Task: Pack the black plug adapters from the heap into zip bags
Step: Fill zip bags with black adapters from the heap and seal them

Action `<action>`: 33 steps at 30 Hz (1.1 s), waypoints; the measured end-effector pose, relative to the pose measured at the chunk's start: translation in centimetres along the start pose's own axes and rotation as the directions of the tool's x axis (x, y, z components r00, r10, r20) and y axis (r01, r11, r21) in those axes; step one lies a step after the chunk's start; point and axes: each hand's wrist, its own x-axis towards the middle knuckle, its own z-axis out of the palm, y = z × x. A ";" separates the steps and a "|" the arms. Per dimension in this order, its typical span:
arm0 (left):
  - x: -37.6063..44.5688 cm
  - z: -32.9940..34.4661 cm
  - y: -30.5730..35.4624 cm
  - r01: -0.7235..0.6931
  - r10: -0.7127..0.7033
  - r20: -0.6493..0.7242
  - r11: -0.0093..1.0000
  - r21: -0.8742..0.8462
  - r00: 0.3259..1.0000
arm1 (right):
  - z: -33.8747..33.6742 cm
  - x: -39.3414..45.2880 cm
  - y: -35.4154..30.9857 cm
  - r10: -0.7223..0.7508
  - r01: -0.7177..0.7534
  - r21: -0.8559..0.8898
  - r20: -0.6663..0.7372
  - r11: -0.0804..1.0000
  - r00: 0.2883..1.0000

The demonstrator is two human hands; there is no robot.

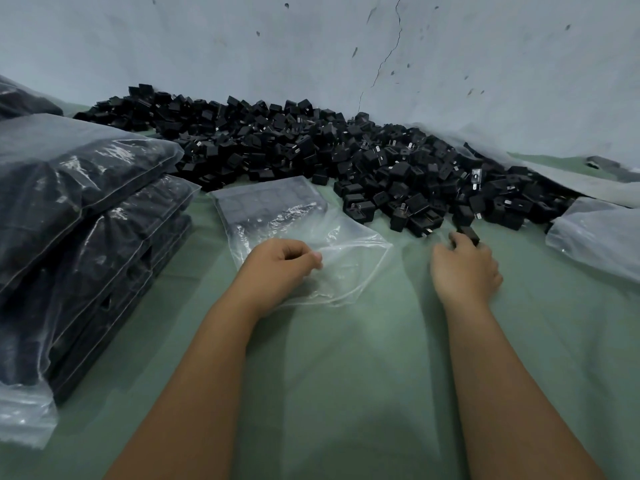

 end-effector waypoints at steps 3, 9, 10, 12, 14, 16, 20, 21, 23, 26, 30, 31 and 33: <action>0.0 0.0 -0.1 -0.002 0.002 0.009 1.000 0.004 1.000 | 0.5 -0.2 -0.1 -0.086 0.087 -0.073 0.014 0.994 0.996; -0.1 0.1 0.1 -0.007 0.007 0.012 1.000 -0.001 1.000 | 0.9 -0.1 0.1 -0.128 0.146 -0.170 0.111 0.975 0.986; -0.1 0.1 0.1 -0.006 0.006 0.012 1.000 0.004 1.000 | 1.0 0.0 0.1 -0.138 0.154 -0.177 0.100 0.972 0.985; -0.1 0.0 0.1 -0.006 0.006 0.014 1.000 0.012 1.000 | 1.1 0.1 0.0 -0.161 0.163 -0.133 0.032 0.978 0.987; -0.1 0.0 0.1 -0.003 0.003 0.014 1.000 0.015 1.000 | 1.0 0.0 -0.2 -0.192 0.200 0.074 -0.099 0.977 0.976; -0.1 0.0 0.1 0.000 0.000 0.009 1.000 0.020 1.000 | 0.8 -0.7 -1.1 -0.209 0.268 0.363 -0.194 0.892 0.958; -0.2 0.1 0.2 -0.003 0.003 0.008 1.000 0.023 1.000 | 0.8 -3.3 -3.4 -0.306 0.426 0.560 -0.300 0.710 0.904; -0.2 0.1 0.3 -0.002 0.002 0.008 1.000 0.025 1.000 | 0.9 -4.0 -3.9 -0.326 0.458 0.583 -0.323 0.671 0.889; -0.2 0.0 0.3 0.002 -0.002 0.009 1.000 0.028 1.000 | 1.0 -5.2 -4.6 -0.360 0.531 0.606 -0.391 0.592 0.847; -0.3 0.0 0.4 0.015 -0.015 0.011 1.000 0.006 1.000 | 1.1 -6.7 -5.6 -0.487 0.695 0.475 -0.497 0.540 0.718; -0.3 -0.2 1.1 0.001 -0.001 0.001 0.989 -0.151 1.000 | 1.1 -8.7 -6.4 -0.833 0.928 0.126 -0.411 0.351 0.371; -0.2 -0.4 1.1 -0.013 0.011 -0.010 0.976 -0.218 1.000 | 1.3 -9.1 -6.6 -0.890 0.951 0.082 -0.336 0.299 0.309; -0.1 -0.8 1.1 -0.045 0.032 -0.046 0.950 -0.308 0.998 | 1.6 -9.7 -6.8 -0.936 0.953 0.075 -0.179 0.293 0.302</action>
